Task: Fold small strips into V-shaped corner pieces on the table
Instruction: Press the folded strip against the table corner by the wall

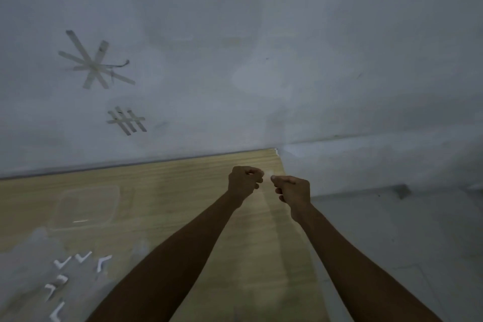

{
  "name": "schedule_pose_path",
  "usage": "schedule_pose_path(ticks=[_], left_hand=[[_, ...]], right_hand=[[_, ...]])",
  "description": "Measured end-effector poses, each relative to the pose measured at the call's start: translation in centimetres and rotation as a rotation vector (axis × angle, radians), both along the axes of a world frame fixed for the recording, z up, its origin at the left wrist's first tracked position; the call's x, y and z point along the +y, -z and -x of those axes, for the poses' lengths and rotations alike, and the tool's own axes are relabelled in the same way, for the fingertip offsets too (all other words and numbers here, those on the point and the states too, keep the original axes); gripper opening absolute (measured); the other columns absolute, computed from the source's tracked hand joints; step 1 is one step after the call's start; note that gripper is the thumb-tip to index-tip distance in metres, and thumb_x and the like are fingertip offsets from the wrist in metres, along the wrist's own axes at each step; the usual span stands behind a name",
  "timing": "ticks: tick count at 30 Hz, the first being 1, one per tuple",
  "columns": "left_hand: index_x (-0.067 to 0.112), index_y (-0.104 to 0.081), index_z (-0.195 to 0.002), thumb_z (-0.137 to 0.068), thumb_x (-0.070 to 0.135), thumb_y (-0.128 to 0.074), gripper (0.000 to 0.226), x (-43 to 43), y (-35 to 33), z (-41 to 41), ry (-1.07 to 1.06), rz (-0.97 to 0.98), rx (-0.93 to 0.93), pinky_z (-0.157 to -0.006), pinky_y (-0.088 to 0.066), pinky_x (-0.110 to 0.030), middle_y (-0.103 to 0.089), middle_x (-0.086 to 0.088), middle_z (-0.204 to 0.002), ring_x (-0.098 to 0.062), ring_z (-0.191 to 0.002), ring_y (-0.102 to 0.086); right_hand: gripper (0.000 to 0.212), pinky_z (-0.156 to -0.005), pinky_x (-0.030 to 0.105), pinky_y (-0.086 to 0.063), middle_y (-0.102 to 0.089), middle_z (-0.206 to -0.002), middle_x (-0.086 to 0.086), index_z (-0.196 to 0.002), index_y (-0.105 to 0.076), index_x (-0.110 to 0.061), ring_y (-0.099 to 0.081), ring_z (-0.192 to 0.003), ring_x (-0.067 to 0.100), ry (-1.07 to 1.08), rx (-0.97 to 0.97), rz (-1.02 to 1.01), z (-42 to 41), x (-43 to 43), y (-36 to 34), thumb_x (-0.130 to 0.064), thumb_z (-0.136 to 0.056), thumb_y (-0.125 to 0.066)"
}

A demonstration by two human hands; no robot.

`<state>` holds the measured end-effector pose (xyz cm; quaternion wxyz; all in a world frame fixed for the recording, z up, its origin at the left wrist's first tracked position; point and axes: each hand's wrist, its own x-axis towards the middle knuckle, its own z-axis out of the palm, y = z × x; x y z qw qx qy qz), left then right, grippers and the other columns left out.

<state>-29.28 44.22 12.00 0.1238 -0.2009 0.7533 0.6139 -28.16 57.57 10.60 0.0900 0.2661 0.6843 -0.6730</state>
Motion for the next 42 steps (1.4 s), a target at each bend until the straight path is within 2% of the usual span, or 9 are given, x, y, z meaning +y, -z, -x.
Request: schedule_pose_path(ticks=[11, 14, 17, 19, 26, 31, 33, 39, 42], left_hand=[[0.013, -0.073, -0.080, -0.079, 0.020, -0.072, 0.007, 0.9, 4.7, 6.5, -0.008, -0.056, -0.071, -0.049, -0.043, -0.021, -0.069, -0.004, -0.071, -0.011, -0.053, -0.057], [0.008, -0.074, -0.085, -0.081, 0.019, -0.070, 0.012, 1.6, 6.5, 8.1, -0.031, -0.065, -0.096, -0.052, -0.043, -0.023, -0.068, -0.004, -0.070, -0.012, -0.054, -0.056], [0.013, -0.072, -0.075, -0.079, 0.015, -0.071, 0.005, 2.4, 7.6, 9.2, -0.110, -0.092, -0.137, -0.052, -0.043, -0.023, -0.065, -0.004, -0.067, -0.013, -0.054, -0.055], [0.015, -0.069, -0.065, -0.075, 0.009, -0.072, 0.012, 3.0, 8.5, 10.3, -0.187, -0.087, -0.146, -0.051, -0.045, -0.022, -0.063, -0.007, -0.065, -0.013, -0.052, -0.054], [0.016, -0.071, -0.064, -0.068, 0.007, -0.077, 0.012, 4.4, 10.7, 13.7, -0.304, -0.090, -0.164, -0.051, -0.051, -0.021, -0.067, -0.009, -0.065, -0.016, -0.052, -0.058], [0.014, -0.074, -0.067, -0.065, 0.012, -0.079, 0.005, 5.5, 11.5, 15.3, -0.304, -0.004, -0.150, -0.057, -0.050, -0.022, -0.065, -0.003, -0.058, -0.014, -0.053, -0.059], [0.018, -0.072, -0.060, -0.064, 0.014, -0.078, 0.009, 5.9, 11.9, 15.7, -0.304, 0.050, -0.142, -0.060, -0.050, -0.024, -0.064, 0.001, -0.056, -0.013, -0.055, -0.059], [0.025, -0.065, -0.051, -0.068, 0.022, -0.077, 0.021, 6.8, 12.8, 16.8, -0.338, 0.116, -0.107, -0.052, -0.045, -0.017, -0.061, 0.011, -0.051, -0.005, -0.049, -0.056], [0.020, -0.070, -0.056, -0.071, 0.023, -0.075, 0.015, 6.8, 13.2, 17.3, -0.359, 0.105, -0.121, -0.050, -0.048, -0.017, -0.062, 0.007, -0.046, -0.008, -0.043, -0.057]], right_hand=[[0.010, -0.046, 0.020, -0.045, -0.068, -0.066, 0.002, -0.070, -0.072, -0.014, -0.058, -0.053, 0.011, 0.093, -0.047, 0.003, 5.1, 0.4, 4.2, -0.019, -0.078, -0.076], [0.012, -0.047, 0.019, -0.045, -0.070, -0.067, 0.001, -0.067, -0.072, -0.017, -0.059, -0.051, 0.009, 0.091, -0.050, -0.029, 6.9, 0.8, 6.3, -0.021, -0.078, -0.075], [0.010, -0.058, 0.025, -0.050, -0.071, -0.069, 0.002, -0.077, -0.076, -0.013, -0.062, -0.057, 0.011, 0.077, -0.025, -0.081, 8.1, 1.0, 7.9, -0.022, -0.079, -0.075], [0.011, -0.067, 0.028, -0.050, -0.069, -0.067, 0.001, -0.079, -0.077, -0.010, -0.061, -0.063, 0.013, 0.060, -0.012, -0.099, 9.2, 1.2, 9.0, -0.021, -0.079, -0.075], [0.015, -0.079, 0.033, -0.054, -0.074, -0.078, 0.004, -0.085, -0.078, -0.012, -0.068, -0.081, 0.019, 0.061, -0.002, -0.190, 12.6, 2.0, 11.2, -0.025, -0.079, -0.074], [0.011, -0.071, 0.028, -0.054, -0.074, -0.080, 0.003, -0.084, -0.078, -0.016, -0.068, -0.079, 0.018, 0.071, -0.043, -0.208, 14.3, 2.7, 11.9, -0.024, -0.080, -0.072], [0.010, -0.067, 0.023, -0.051, -0.074, -0.079, 0.002, -0.084, -0.078, -0.018, -0.068, -0.077, 0.016, 0.077, -0.056, -0.197, 14.6, 2.9, 12.2, -0.023, -0.080, -0.071], [0.015, -0.075, 0.023, -0.050, -0.076, -0.087, 0.005, -0.089, -0.078, -0.015, -0.067, -0.080, 0.015, 0.062, -0.028, -0.232, 16.0, 3.1, 12.6, -0.020, -0.080, -0.068], [0.014, -0.068, 0.021, -0.048, -0.074, -0.076, 0.005, -0.084, -0.078, -0.014, -0.067, -0.076, 0.017, 0.059, -0.028, -0.226, 16.8, 3.1, 12.8, -0.023, -0.080, -0.069]])
